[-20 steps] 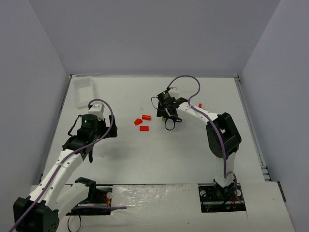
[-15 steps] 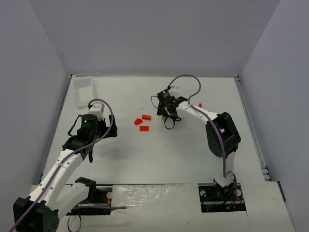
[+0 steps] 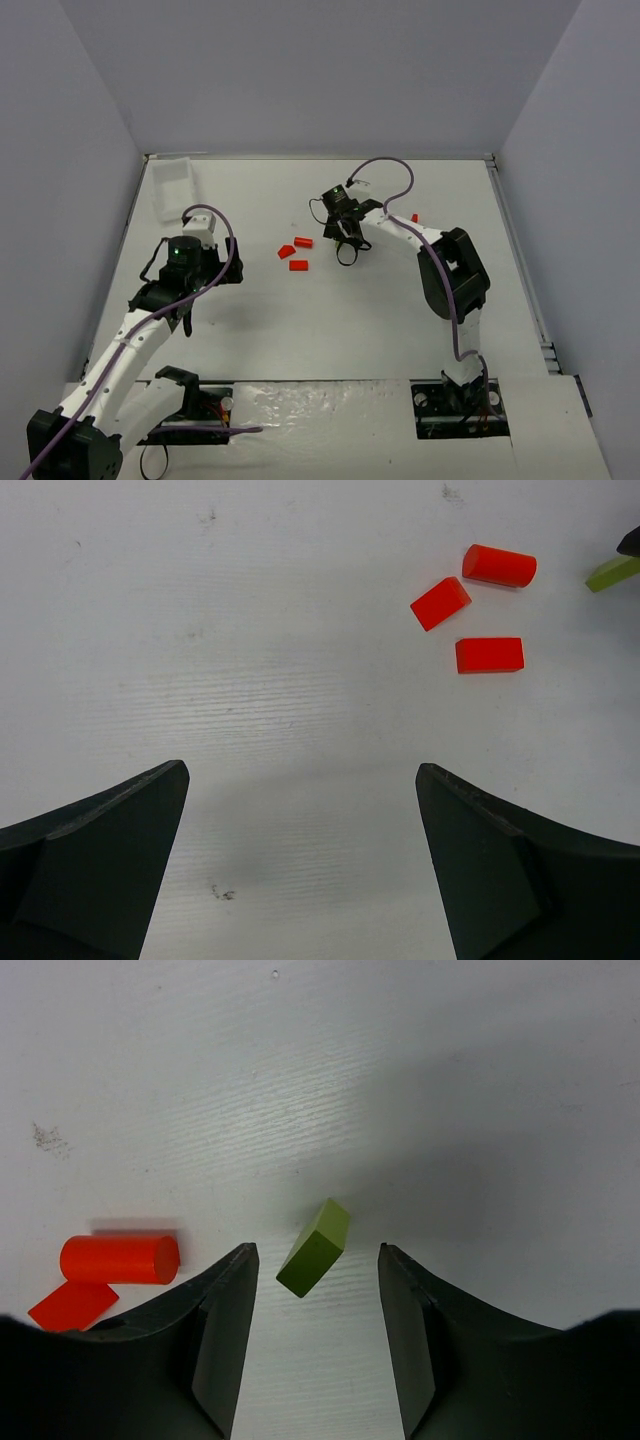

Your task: Build the wood block tower

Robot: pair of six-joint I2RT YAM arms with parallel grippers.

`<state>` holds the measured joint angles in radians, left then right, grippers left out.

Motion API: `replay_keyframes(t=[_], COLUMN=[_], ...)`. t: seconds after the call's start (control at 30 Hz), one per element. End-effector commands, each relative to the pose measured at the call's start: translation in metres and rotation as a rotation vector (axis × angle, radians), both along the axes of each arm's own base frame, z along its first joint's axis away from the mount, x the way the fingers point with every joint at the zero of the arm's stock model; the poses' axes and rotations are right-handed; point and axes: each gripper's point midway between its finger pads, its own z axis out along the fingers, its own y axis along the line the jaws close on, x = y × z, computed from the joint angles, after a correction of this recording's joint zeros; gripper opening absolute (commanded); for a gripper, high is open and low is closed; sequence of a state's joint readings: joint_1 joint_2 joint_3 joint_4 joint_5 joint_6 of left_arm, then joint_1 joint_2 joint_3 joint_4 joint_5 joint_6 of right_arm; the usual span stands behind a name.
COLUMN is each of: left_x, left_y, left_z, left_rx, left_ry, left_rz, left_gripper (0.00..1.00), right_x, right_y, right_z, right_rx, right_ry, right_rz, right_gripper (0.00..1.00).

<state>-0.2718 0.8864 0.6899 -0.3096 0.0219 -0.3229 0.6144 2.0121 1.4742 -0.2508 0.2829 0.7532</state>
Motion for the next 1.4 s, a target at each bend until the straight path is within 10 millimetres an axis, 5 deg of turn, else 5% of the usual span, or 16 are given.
replay_keyframes(t=[0.0,0.43,0.57,0.73,0.97,1.07,1.37], left_x=[0.008,0.008,0.008,0.008,0.007,0.007,0.007], left_y=[-0.004,-0.006,-0.006,-0.006,-0.007,-0.008,-0.01], left_z=[0.016,0.016,0.016,0.017,0.015,0.015,0.013], left_rx=[-0.017,-0.014,-0.012,-0.012,-0.012,-0.011,-0.011], left_ry=[-0.07,-0.069,-0.069,-0.072,-0.068,-0.068,-0.063], left_rz=[-0.011,-0.017,-0.019,-0.019,-0.024,-0.028,-0.036], left_gripper=[0.97,0.97,0.97,0.97,0.97,0.97,0.97], right_x=[0.015,0.014,0.014,0.012,0.01,0.013,0.023], right_y=[0.002,-0.002,-0.013,-0.049,-0.129,-0.177,-0.221], right_z=[0.017,0.012,0.035,0.071,0.116,0.118,0.092], right_rx=[0.022,-0.006,-0.04,-0.105,-0.129,-0.146,-0.101], right_ry=[-0.062,-0.056,-0.103,-0.157,-0.19,-0.171,-0.09], right_rz=[-0.057,-0.047,-0.027,0.017,0.05,0.01,0.063], right_gripper=[0.44,0.11,0.0,0.0,0.0,0.0,0.0])
